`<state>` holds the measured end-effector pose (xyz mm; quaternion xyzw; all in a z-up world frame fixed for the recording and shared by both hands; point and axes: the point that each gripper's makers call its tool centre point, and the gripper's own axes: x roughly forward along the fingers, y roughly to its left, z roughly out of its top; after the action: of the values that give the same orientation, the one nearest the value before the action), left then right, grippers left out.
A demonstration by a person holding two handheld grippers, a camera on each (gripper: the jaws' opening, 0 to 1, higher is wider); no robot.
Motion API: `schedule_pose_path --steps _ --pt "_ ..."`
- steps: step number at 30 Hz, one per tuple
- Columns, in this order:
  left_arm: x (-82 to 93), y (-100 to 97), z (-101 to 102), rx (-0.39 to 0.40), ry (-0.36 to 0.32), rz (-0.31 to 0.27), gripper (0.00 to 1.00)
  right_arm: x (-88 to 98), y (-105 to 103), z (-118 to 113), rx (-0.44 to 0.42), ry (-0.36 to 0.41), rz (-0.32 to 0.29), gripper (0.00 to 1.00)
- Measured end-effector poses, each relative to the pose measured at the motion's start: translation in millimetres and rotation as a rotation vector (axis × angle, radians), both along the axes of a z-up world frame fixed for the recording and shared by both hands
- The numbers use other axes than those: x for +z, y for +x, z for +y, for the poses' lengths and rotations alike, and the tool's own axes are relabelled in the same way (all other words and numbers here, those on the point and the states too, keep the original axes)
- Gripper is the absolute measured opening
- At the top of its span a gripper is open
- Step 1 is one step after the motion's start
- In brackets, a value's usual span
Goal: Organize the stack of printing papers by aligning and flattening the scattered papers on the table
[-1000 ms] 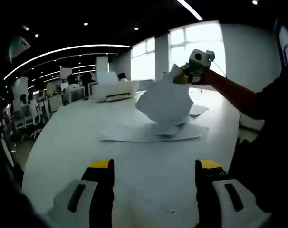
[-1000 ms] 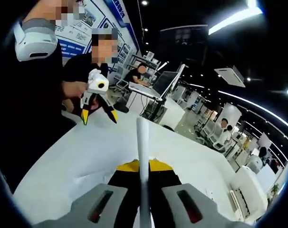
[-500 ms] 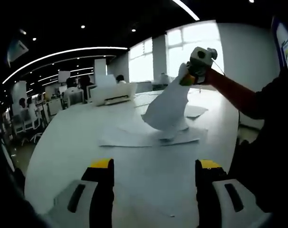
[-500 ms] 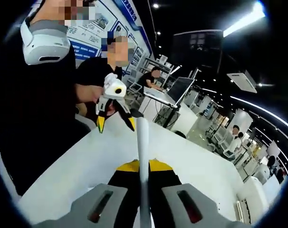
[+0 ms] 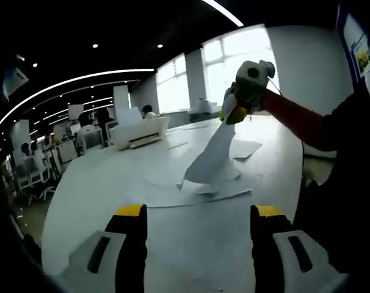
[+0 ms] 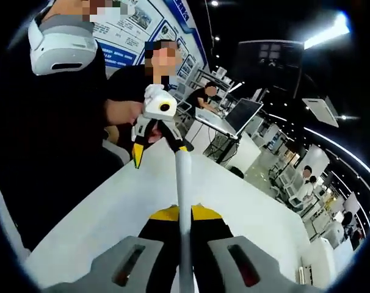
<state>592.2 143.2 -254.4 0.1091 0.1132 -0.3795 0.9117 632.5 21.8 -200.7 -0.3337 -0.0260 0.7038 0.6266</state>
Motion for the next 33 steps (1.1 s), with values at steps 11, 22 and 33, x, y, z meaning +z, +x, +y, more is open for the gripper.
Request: schedule_pose_path --steps 11,22,33 --pt "18.8 5.9 -20 -0.05 0.033 -0.069 0.68 -2.7 -4 6 0.016 -0.036 -0.017 0.0" --pt "18.2 9.8 -34 -0.088 0.071 -0.078 0.64 2.5 -18 14 0.062 -0.035 -0.017 0.0" --pt "13.1 10.6 -52 -0.138 0.119 -0.076 0.64 0.1 -38 24 0.113 -0.045 -0.019 0.0"
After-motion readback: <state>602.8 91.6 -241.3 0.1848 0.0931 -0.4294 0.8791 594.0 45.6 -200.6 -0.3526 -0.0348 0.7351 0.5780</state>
